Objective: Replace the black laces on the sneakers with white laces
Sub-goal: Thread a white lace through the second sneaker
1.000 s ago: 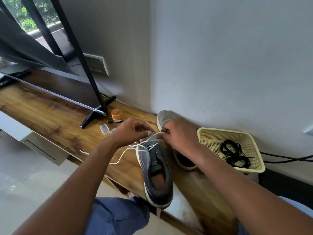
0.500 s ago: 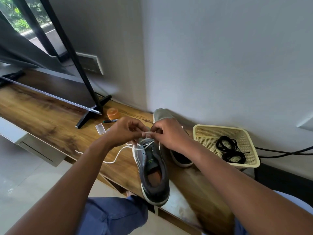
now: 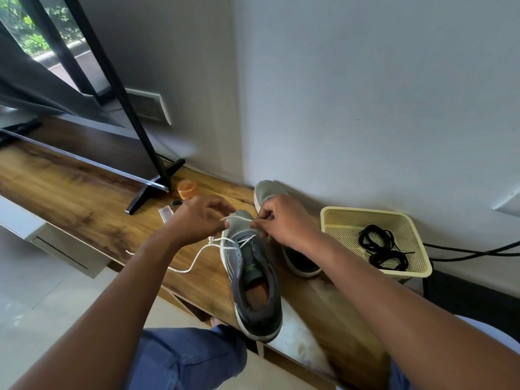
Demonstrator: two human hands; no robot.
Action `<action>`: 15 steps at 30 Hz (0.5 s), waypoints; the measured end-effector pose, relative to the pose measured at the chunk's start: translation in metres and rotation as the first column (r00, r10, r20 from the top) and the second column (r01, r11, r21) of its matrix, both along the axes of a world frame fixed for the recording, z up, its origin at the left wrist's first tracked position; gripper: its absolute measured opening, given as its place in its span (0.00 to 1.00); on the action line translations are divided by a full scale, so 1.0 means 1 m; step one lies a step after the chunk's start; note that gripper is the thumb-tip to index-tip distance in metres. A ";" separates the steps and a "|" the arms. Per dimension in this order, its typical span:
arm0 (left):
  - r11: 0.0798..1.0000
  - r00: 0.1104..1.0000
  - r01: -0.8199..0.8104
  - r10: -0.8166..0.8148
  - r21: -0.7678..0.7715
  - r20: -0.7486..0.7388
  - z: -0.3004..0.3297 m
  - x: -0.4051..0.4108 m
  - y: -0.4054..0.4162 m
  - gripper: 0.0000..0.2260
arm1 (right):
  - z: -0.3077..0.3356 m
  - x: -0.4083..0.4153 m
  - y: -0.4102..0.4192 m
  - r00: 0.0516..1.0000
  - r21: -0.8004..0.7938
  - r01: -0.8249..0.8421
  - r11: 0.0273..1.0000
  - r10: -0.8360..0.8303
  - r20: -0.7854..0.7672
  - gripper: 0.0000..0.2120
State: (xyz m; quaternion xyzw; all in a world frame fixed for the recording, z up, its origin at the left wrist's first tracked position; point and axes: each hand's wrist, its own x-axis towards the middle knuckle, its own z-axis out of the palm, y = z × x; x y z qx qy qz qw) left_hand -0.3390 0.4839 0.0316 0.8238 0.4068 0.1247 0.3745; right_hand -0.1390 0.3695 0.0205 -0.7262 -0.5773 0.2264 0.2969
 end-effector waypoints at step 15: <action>0.995 0.995 -0.040 0.031 0.093 0.091 0.004 0.018 -0.016 0.06 | 0.005 -0.007 0.000 0.976 -0.032 0.154 0.988 -0.157 -0.153 0.05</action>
